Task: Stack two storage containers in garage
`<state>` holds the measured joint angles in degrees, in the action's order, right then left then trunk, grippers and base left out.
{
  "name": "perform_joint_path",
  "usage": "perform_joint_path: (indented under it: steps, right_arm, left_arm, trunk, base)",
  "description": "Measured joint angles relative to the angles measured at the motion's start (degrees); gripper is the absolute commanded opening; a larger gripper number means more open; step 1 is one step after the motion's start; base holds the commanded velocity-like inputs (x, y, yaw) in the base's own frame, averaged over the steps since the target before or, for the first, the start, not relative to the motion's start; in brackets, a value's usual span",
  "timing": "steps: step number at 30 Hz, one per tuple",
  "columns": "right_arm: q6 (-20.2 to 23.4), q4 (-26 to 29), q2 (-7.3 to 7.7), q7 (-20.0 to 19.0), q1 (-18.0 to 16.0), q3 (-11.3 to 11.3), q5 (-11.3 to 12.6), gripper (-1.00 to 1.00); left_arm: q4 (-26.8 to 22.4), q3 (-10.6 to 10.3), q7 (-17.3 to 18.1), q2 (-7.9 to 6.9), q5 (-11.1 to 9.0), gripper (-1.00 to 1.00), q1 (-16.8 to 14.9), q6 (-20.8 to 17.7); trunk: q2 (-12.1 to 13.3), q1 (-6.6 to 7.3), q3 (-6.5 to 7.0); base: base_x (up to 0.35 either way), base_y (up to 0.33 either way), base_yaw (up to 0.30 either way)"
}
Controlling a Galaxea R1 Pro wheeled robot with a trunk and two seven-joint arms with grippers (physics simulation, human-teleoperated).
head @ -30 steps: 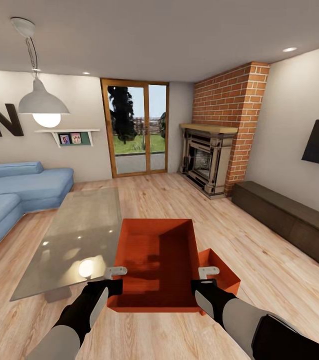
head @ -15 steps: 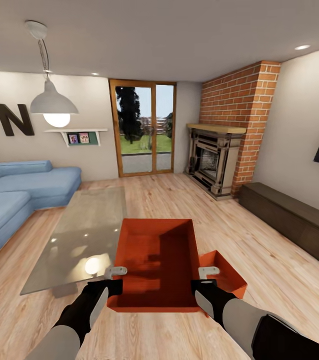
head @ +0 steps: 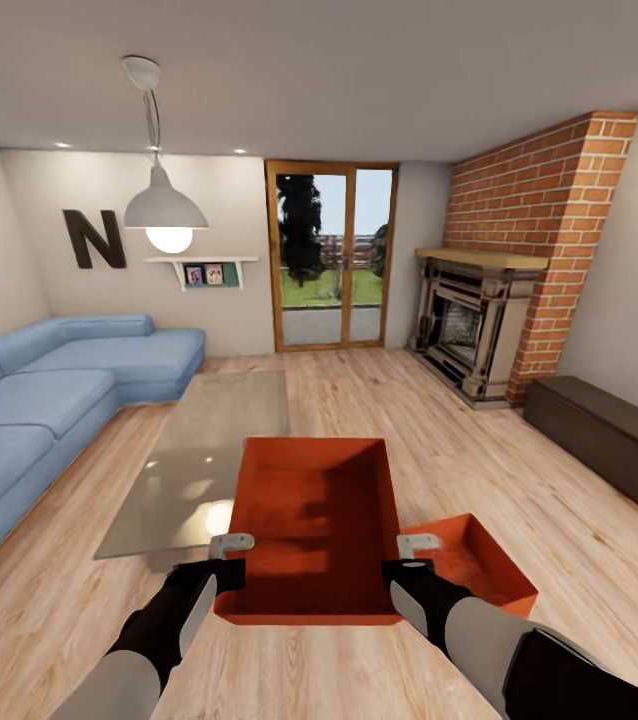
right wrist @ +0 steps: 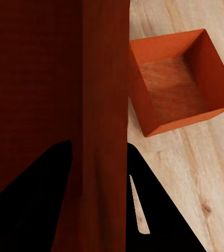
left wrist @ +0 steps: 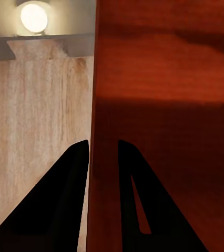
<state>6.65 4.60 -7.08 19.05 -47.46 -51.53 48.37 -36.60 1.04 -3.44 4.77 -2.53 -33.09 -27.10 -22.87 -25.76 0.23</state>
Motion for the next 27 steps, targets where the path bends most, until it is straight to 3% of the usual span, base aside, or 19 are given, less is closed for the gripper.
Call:
perform_joint_path:
  steps: [27]
  right_arm:
    - [0.0,-0.1,-0.08,0.0,0.0,-0.1,0.1,-1.00]
  left_arm:
    - [0.1,-0.1,0.0,-0.05,-0.1,-1.00,0.0,0.0]
  trunk:
    - [0.0,0.00,0.00]
  base:
    - [0.000,0.000,0.269]
